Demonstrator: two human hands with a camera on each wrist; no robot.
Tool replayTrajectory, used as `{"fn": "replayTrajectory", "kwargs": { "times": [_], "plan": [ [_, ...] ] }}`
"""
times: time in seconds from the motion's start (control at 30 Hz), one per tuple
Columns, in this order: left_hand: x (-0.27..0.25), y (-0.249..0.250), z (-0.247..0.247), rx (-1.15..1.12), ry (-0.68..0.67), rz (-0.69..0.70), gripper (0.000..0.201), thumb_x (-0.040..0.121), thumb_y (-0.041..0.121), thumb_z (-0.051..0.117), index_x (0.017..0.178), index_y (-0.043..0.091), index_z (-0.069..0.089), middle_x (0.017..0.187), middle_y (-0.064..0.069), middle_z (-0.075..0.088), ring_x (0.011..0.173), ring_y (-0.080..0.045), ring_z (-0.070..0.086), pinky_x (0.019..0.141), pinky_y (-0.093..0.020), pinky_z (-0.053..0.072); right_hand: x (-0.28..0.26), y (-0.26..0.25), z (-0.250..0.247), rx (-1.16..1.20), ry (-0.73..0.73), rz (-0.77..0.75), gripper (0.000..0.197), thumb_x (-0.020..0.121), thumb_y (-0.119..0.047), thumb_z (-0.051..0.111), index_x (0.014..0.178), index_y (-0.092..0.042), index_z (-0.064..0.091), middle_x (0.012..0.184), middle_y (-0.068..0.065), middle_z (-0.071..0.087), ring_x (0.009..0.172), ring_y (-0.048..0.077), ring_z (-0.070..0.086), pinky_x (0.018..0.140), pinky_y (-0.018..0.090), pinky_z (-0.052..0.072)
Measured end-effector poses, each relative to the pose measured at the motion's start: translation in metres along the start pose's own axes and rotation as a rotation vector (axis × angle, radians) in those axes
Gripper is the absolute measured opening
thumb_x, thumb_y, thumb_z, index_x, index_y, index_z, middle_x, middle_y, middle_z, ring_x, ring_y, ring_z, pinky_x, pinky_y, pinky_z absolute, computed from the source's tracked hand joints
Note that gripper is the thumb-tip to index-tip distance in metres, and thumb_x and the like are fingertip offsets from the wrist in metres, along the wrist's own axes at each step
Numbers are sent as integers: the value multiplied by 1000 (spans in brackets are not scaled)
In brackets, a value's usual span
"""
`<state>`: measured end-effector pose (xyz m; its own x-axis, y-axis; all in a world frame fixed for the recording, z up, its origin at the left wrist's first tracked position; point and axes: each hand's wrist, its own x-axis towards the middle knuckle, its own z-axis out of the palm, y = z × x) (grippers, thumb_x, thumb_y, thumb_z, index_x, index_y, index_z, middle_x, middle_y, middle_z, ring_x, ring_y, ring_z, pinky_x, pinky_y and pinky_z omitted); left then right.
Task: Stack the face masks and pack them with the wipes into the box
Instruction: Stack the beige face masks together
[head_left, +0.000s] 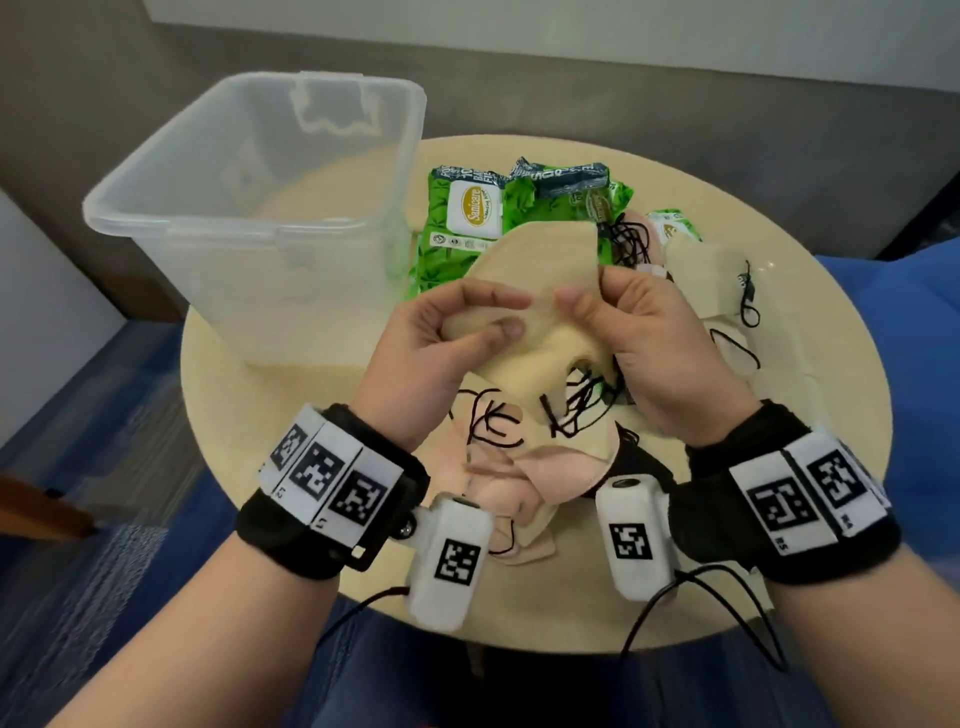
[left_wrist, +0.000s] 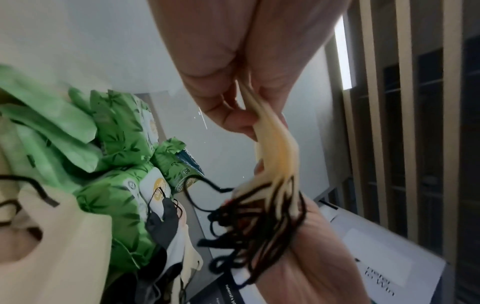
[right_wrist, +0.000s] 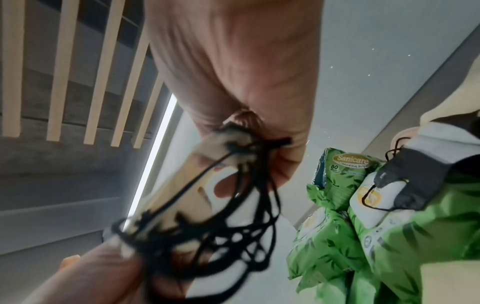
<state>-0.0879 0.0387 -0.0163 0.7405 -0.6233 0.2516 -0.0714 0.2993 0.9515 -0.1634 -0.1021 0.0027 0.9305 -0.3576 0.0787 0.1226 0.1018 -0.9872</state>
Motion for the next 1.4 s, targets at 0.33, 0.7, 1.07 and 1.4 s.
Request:
{"fn": "replayTrajectory", "kwargs": {
  "times": [0.33, 0.7, 1.07, 1.4],
  "plan": [
    [-42, 13, 27, 24, 72, 106, 32, 85, -5, 58, 79, 25, 67, 63, 10, 63, 55, 2, 54, 52, -12, 43, -54, 11, 18, 186, 135, -163, 17, 96, -12, 43, 107, -11, 56, 87, -2, 71, 63, 13, 64, 47, 22, 50],
    [-51, 14, 24, 27, -98, 30, 26, 81, 8, 58, 80, 26, 77, 76, 6, 71, 72, -7, 65, 68, -16, 50, -69, 20, 19, 45, -36, -180, 17, 88, -13, 52, 103, -16, 60, 78, 26, 60, 71, 31, 47, 47, 21, 43],
    [-15, -17, 2, 41, 218, 1, 34, 82, -4, 59, 75, 24, 76, 71, 11, 72, 69, 2, 62, 61, -8, 47, -29, 11, -40, -438, 63, -57, 32, 75, 4, 71, 87, -21, 57, 77, -1, 62, 74, 11, 59, 79, 31, 51],
    [-1, -31, -7, 105, 234, -4, 39, 82, -3, 60, 76, 32, 76, 75, 9, 73, 67, 1, 62, 60, -9, 49, 86, 4, -177, -1602, -143, 618, 130, 58, -37, 85, 139, -51, -16, 150, 12, -32, 141, 43, -13, 113, 57, 13]
  ]
}}
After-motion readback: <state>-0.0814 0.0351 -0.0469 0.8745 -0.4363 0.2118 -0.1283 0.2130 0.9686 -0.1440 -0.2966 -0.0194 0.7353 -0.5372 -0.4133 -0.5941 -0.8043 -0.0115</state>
